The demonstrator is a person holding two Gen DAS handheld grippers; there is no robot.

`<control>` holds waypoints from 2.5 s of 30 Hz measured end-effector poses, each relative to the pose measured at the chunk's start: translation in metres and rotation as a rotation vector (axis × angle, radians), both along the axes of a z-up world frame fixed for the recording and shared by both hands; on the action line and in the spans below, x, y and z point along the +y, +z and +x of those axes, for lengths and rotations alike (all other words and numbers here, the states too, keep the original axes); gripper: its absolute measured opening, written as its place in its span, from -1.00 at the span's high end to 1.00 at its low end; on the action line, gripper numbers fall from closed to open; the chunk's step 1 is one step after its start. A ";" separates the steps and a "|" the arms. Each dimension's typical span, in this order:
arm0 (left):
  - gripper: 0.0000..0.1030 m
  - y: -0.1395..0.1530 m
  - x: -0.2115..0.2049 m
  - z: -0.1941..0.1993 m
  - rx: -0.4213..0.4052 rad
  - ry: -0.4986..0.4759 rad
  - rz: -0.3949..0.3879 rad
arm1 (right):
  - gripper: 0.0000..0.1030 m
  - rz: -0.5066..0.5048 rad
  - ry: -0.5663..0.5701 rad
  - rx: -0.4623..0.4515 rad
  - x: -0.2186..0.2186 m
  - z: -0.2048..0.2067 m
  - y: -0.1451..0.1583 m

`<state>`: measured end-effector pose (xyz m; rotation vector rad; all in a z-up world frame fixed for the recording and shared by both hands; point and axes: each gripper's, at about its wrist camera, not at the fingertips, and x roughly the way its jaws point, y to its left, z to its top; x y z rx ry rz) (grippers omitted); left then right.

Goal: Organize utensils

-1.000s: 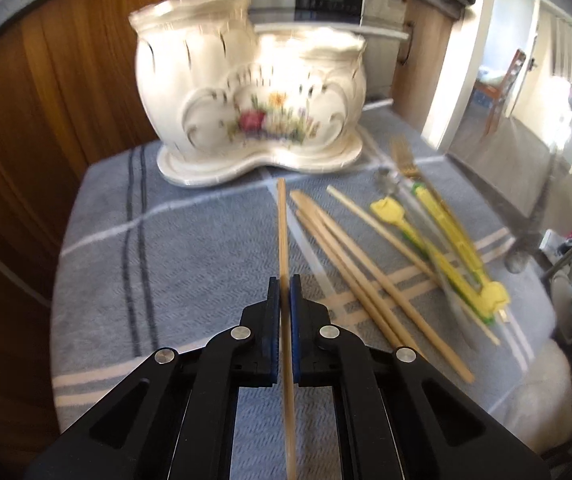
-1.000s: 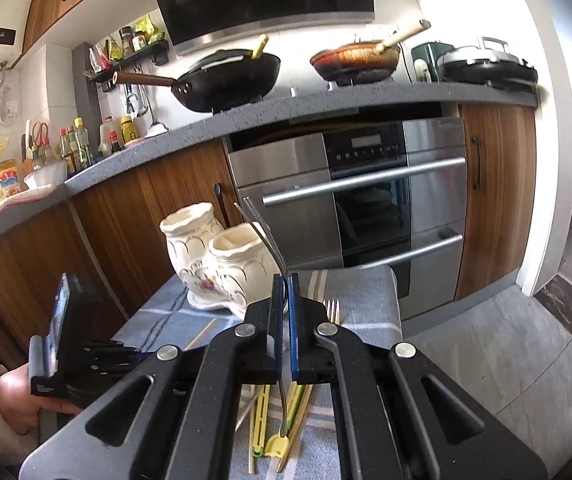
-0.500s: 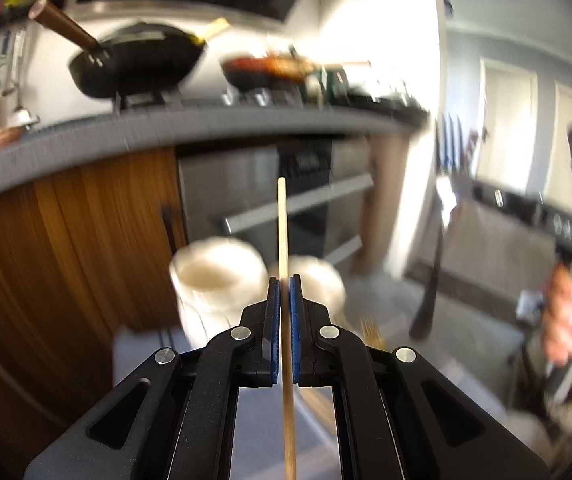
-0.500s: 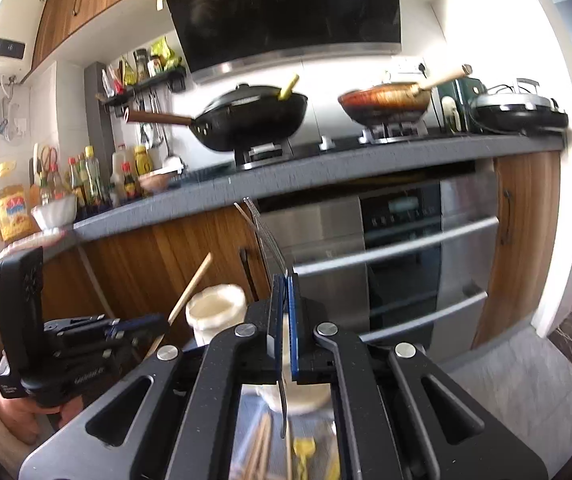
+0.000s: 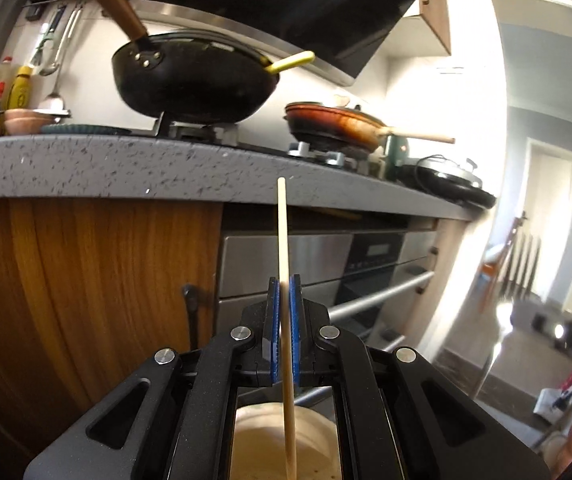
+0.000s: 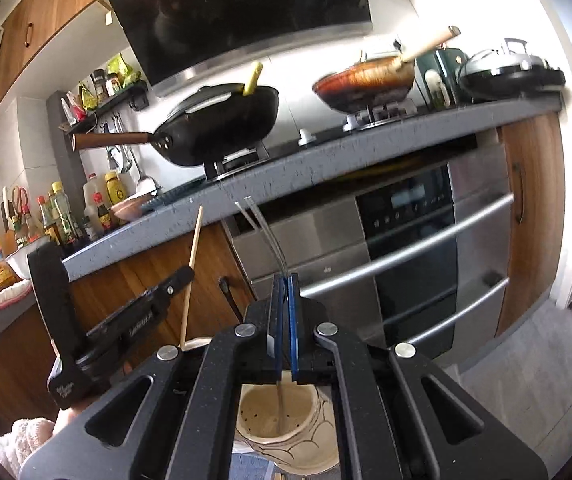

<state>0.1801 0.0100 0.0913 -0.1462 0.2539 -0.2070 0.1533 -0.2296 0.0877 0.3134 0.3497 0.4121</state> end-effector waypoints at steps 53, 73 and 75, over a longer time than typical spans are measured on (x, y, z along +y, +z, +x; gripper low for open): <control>-0.89 -0.060 -0.003 -0.148 0.226 0.010 0.148 | -0.90 -0.234 -0.149 0.102 -0.072 -0.107 -0.074; -0.90 -0.112 -0.020 -0.161 0.381 -0.017 0.172 | -0.90 -0.303 -0.136 0.202 -0.079 -0.113 -0.115; -0.90 -0.117 -0.022 -0.161 0.395 -0.022 0.169 | -0.90 -0.314 -0.133 0.212 -0.078 -0.112 -0.119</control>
